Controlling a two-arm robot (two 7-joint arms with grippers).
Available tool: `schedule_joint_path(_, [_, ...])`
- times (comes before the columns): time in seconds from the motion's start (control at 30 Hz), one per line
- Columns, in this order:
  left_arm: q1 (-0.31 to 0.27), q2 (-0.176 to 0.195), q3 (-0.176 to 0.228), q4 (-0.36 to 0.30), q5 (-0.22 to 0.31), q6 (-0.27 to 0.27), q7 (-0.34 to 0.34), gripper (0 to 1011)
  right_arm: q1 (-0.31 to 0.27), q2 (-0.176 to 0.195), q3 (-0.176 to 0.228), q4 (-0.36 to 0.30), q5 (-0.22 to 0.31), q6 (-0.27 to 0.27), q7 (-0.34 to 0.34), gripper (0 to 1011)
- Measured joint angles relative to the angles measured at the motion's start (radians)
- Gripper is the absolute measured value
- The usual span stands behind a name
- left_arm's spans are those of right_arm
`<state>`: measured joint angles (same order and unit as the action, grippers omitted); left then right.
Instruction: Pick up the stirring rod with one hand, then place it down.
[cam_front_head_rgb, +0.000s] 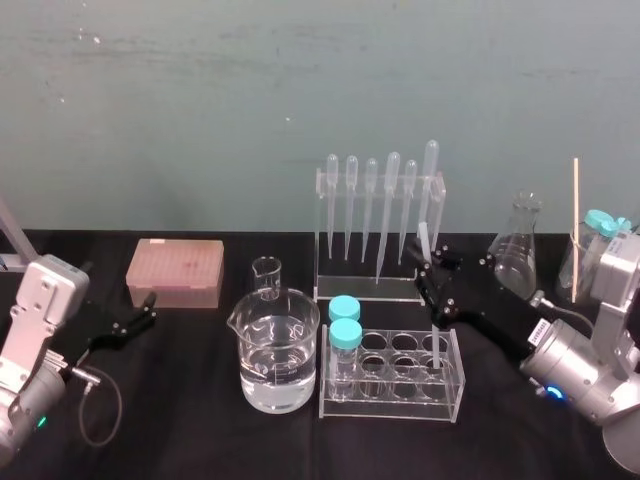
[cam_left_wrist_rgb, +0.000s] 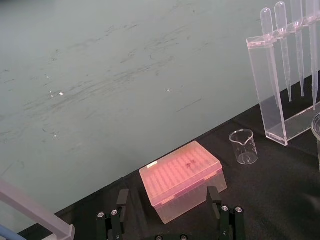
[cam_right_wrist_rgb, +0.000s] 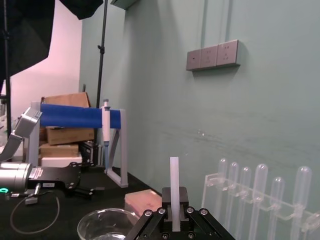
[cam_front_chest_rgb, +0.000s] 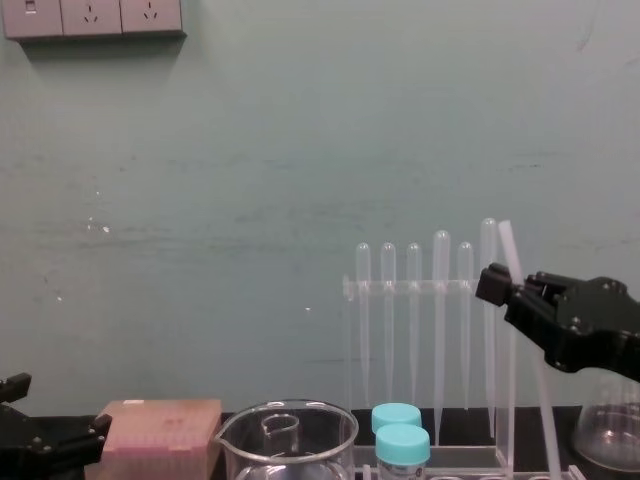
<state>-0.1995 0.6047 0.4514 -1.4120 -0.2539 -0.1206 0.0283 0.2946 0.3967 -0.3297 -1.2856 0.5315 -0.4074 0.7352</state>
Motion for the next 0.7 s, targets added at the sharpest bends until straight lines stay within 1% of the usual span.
schedule_joint_path(0.13, [0.000,0.000,0.000,0.000,0.000,0.000,0.000,1000,0.015,-0.005,-0.014,0.031,0.008,0.010,0.016,69])
schedule_joint_path(0.43, [0.000,0.000,0.000,0.000,0.000,0.000,0.000,1000,0.030,-0.005,-0.036,0.077,0.011,0.026,0.038,68])
schedule_joint_path(0.7, [0.000,0.000,0.000,0.000,0.000,0.000,0.000,1000,0.048,-0.002,-0.064,0.119,0.001,0.047,0.051,68])
